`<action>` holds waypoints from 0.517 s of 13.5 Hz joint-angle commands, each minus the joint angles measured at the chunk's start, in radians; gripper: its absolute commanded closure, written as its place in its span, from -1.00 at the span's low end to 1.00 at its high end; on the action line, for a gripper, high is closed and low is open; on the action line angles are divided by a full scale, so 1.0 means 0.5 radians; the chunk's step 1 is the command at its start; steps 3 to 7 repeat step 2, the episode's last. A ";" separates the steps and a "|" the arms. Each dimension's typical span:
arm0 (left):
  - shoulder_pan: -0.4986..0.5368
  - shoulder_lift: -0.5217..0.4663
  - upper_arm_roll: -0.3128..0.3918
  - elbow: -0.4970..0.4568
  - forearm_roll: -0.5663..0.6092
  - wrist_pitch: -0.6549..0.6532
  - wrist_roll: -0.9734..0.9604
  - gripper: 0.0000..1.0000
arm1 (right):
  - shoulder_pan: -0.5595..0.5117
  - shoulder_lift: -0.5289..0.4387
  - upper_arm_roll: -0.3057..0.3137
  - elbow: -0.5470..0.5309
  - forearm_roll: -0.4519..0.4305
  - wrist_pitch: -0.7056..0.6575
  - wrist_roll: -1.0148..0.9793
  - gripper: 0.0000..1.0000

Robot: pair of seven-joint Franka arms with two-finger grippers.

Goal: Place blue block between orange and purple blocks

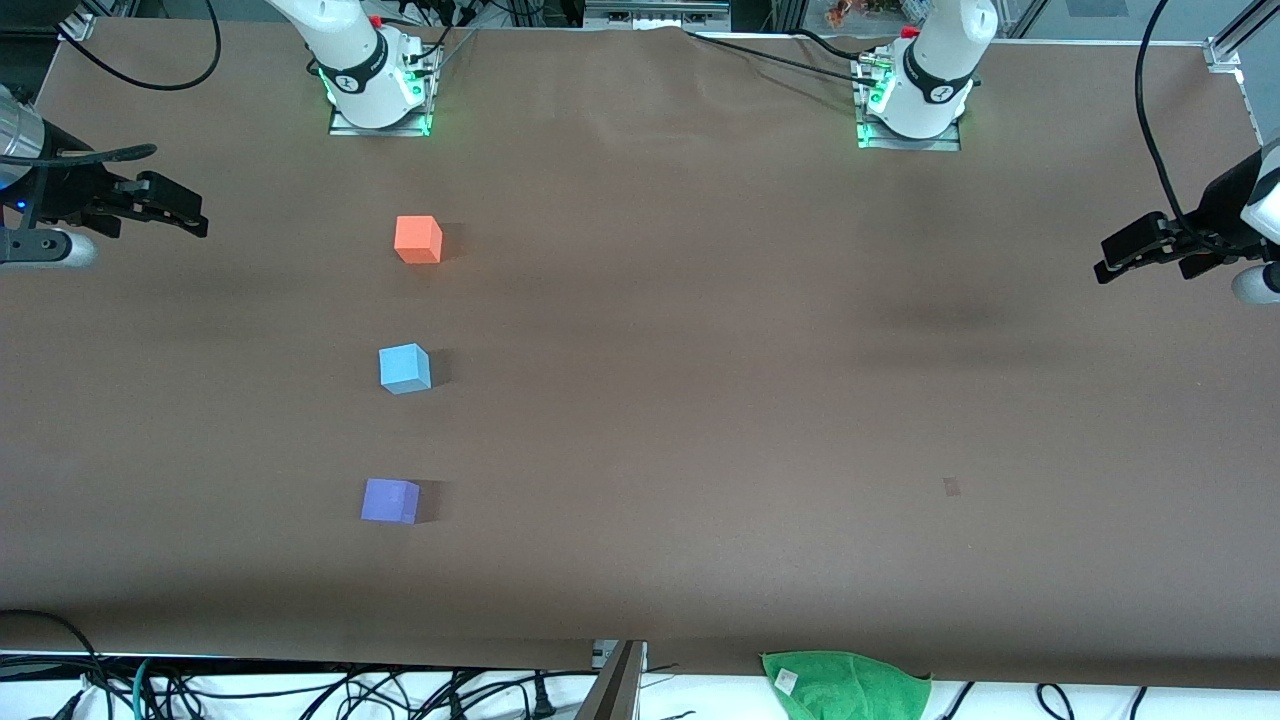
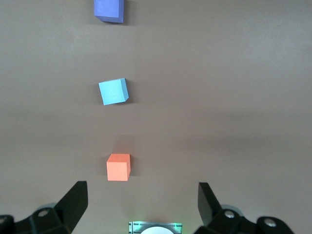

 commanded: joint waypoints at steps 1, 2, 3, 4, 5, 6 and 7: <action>0.015 0.026 -0.003 0.064 -0.031 -0.048 0.027 -1.00 | -0.027 0.022 0.034 0.055 -0.027 -0.009 -0.016 -1.00; 0.015 0.026 -0.006 0.064 -0.031 -0.048 0.027 -1.00 | -0.023 0.022 0.034 0.055 -0.030 -0.006 -0.016 -1.00; 0.015 0.026 -0.006 0.064 -0.031 -0.048 0.027 -1.00 | -0.023 0.022 0.034 0.055 -0.030 -0.006 -0.016 -1.00; 0.015 0.026 -0.006 0.064 -0.031 -0.048 0.027 -1.00 | -0.023 0.022 0.034 0.055 -0.030 -0.006 -0.016 -1.00; 0.015 0.026 -0.006 0.064 -0.031 -0.048 0.027 -1.00 | -0.023 0.022 0.034 0.055 -0.030 -0.006 -0.016 -1.00; 0.015 0.026 -0.006 0.064 -0.031 -0.048 0.027 -1.00 | -0.023 0.022 0.034 0.055 -0.030 -0.006 -0.016 -1.00; 0.015 0.026 -0.006 0.064 -0.031 -0.048 0.027 -1.00 | -0.023 0.022 0.034 0.055 -0.030 -0.006 -0.016 -1.00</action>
